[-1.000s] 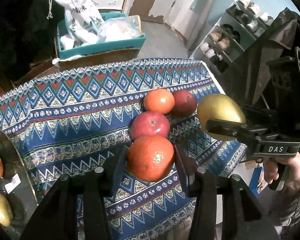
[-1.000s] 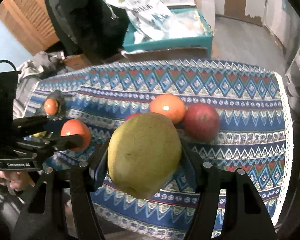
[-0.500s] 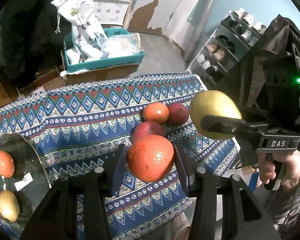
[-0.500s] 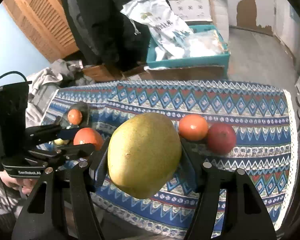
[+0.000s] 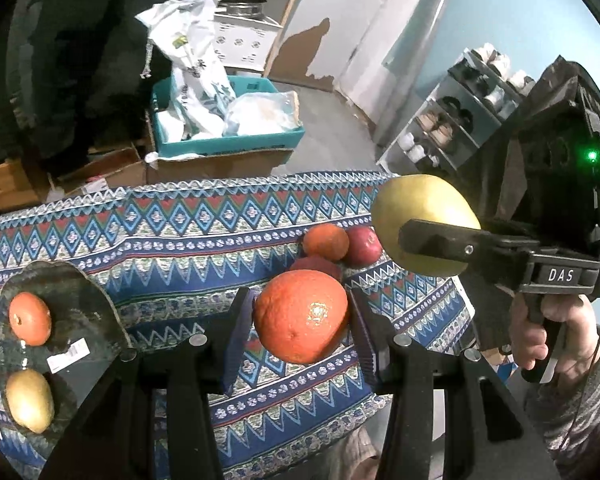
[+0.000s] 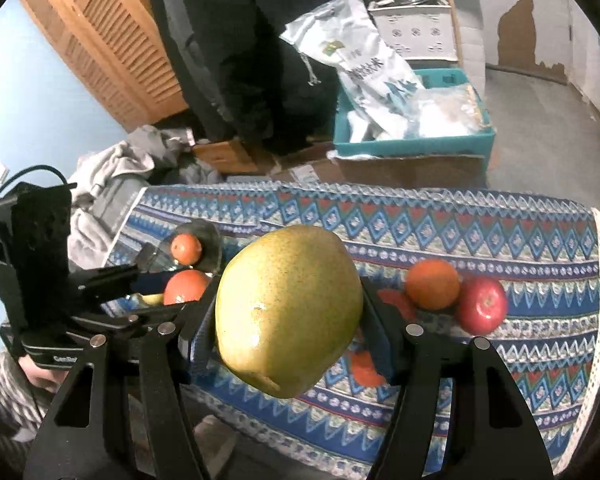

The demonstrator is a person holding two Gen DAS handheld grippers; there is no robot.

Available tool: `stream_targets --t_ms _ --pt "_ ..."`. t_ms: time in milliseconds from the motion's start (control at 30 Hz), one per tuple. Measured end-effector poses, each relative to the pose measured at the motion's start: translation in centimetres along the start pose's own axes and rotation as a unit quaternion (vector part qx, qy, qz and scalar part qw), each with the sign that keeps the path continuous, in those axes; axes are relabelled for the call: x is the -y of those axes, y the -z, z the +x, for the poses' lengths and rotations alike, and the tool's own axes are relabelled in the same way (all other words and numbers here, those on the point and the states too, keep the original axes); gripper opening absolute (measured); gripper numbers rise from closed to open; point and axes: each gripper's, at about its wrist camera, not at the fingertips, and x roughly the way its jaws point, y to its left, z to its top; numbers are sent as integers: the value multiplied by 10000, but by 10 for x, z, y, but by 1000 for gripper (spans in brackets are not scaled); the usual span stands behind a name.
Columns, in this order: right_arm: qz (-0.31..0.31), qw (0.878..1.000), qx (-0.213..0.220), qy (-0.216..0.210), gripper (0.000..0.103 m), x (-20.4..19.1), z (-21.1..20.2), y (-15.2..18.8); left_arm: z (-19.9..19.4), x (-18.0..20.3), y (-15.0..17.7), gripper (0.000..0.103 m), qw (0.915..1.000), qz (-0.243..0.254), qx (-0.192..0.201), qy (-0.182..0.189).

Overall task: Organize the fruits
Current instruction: 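Lift the orange with the left tool while the right tool lifts the mango, then carry the orange with the left tool while the right tool carries the mango over the glass bowl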

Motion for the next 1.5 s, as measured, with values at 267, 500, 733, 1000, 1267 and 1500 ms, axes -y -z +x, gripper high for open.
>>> stream_targets --t_ms 267,500,733,1000,1267,1500 --pt "-131 9998 -12 -174 64 -23 12 -14 -19 -26 6 48 9996 -224 136 -127" --pt "-296 9991 -63 -280 64 -48 28 -25 -32 -48 12 48 9985 -426 250 -242" --pt "-476 9980 -132 -381 64 -73 43 -35 -48 -72 20 49 9965 -666 351 -364" --pt "-701 9960 -297 -459 64 -102 67 -41 -65 -102 32 48 9930 -898 453 -625" --pt "-892 9929 -565 -554 64 -130 99 -42 -66 -135 46 49 9884 -1170 353 -904" --pt "-1022 9890 -881 -600 64 -149 138 -38 -56 -156 62 49 9847 -1302 114 -1150"
